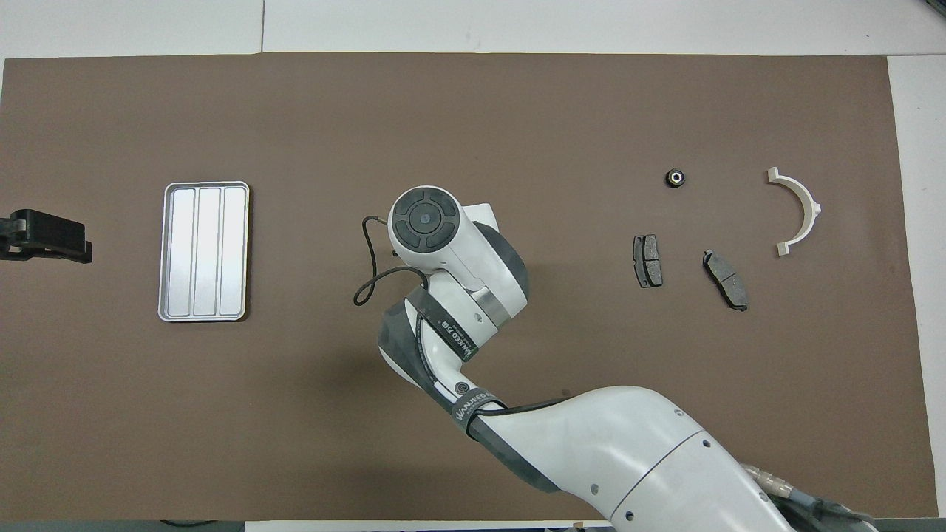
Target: Place bearing gear from tray to pile
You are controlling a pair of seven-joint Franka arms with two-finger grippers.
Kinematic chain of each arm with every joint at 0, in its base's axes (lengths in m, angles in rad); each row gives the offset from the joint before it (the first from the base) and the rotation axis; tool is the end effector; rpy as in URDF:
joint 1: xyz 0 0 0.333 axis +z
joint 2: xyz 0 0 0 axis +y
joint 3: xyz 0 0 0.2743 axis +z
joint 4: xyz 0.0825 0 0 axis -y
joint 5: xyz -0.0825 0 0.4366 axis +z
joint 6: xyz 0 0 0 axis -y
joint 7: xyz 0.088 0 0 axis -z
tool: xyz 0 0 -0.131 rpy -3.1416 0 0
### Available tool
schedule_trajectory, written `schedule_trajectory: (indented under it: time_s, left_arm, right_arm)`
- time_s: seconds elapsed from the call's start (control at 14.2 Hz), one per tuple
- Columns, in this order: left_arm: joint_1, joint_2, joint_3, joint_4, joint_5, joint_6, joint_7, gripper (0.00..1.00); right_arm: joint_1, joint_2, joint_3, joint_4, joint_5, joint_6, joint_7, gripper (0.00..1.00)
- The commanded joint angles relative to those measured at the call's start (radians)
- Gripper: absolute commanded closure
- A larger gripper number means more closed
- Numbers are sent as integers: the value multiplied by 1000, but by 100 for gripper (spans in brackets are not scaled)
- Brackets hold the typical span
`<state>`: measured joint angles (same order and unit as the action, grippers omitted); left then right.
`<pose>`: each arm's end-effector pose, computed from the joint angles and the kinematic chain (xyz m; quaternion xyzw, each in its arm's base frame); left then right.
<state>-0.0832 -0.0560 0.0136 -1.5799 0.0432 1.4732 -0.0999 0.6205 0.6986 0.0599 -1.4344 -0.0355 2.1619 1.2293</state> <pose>0.5795 -0.0342 0.5792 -0.9993 -0.0167 0.0235 0.0232 0.5836 0.4628 0.1994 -0.9631 0.2687 -0.0052 0.0148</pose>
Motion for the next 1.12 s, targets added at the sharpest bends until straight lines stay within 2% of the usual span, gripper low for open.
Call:
schedule_trajectory:
  time_s: [0.0,0.14,0.28,0.49,0.84,0.91,1.05]
  left_arm:
    - [3,-4,2,-12,-5,-34,12,0]
    - [10,-13,2,-22,-6,-30,12,0]
    - [8,-5,3,11,-9,-48,14,0]
    - [3,-8,3,-5,-13,-34,12,0]
    - [17,-22,6,-52,-31,-8,14,0]
    - [17,-22,8,-54,-31,-7,14,0]
    - [17,-21,9,-52,-29,-14,14,0]
  right_arm:
    - [-7,7,9,-1,-21,16,22,16]
    - [-12,7,9,-1,-21,18,22,29]
    - [-13,7,9,0,-21,18,21,57]
    - [-13,7,9,0,-21,19,21,100]
    - [-33,9,3,15,-26,-19,3,100]
    - [-47,1,2,28,-24,-77,-35,100]
    - [-100,-5,3,148,-18,-245,-166,100]
